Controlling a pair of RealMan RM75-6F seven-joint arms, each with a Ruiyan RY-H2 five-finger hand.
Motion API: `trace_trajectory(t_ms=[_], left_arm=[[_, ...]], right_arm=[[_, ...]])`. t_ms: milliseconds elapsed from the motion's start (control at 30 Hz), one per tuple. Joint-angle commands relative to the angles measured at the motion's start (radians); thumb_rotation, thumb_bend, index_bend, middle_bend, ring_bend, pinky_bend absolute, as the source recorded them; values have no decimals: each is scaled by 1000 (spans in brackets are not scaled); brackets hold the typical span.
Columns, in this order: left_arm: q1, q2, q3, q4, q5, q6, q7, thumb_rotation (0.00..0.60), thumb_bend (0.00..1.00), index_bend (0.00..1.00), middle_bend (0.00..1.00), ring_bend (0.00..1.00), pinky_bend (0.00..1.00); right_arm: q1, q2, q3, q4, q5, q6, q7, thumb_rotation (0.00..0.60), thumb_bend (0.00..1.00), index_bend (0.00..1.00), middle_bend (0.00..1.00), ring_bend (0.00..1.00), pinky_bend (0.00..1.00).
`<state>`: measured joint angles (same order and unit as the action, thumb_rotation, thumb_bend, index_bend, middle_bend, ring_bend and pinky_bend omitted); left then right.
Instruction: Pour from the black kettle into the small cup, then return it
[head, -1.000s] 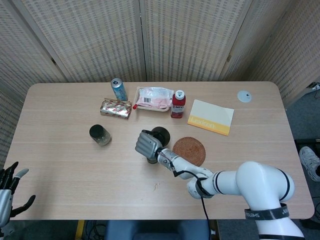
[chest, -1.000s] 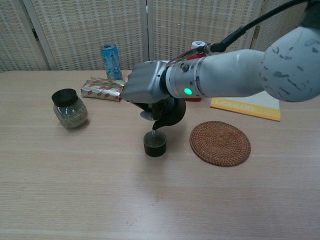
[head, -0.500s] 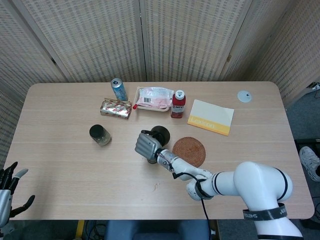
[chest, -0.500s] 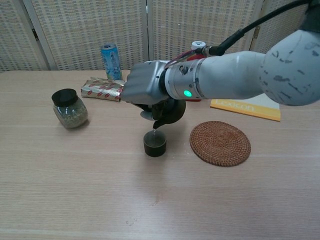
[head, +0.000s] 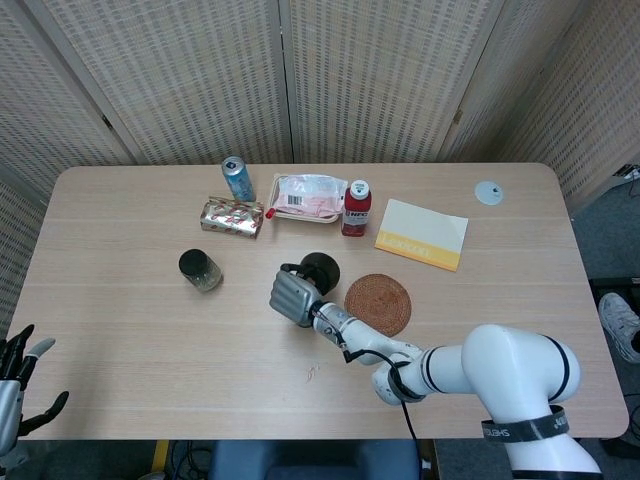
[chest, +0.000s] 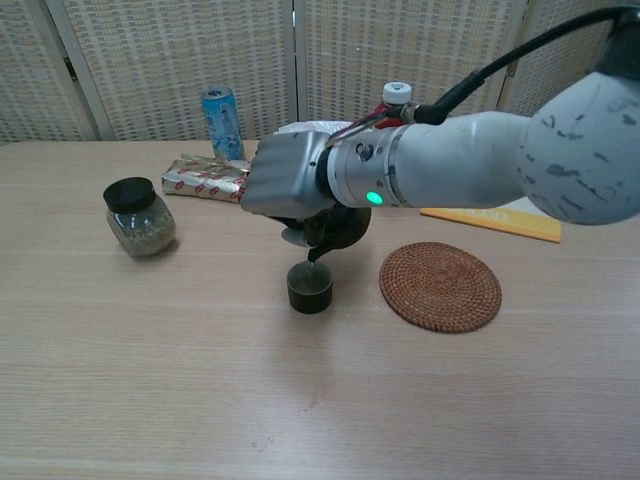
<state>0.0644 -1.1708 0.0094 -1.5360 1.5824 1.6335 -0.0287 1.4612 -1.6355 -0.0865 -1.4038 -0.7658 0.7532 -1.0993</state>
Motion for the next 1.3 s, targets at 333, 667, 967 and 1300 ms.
trace_trajectory(t_ms=[333,667,967,1300], left_arm=[[2,0,-1,5,-5,2,-4,600,250,173,3,61,0],[0,-3,-3,6,-5,1,-3,600,250,173,3,61,0],[0,-2,-2,3,-5,-1,-2,600,250,173,3,61,0],[-5,0,-3,-10,-2,-5,12,600,250,173,3,61,0]], right_arm=[[11,-16,-13,4,12,11,-39,427,595,1000,1000,947,500],[13,-16,-13,-3,29,19,-50,428,595,1000,1000,950,500],[0,-4,0,-9,30,14,-7,432,595,1000,1000,950,500],[-40,10,24,-11,19,2,101,438,586,1000,1000,950,500]])
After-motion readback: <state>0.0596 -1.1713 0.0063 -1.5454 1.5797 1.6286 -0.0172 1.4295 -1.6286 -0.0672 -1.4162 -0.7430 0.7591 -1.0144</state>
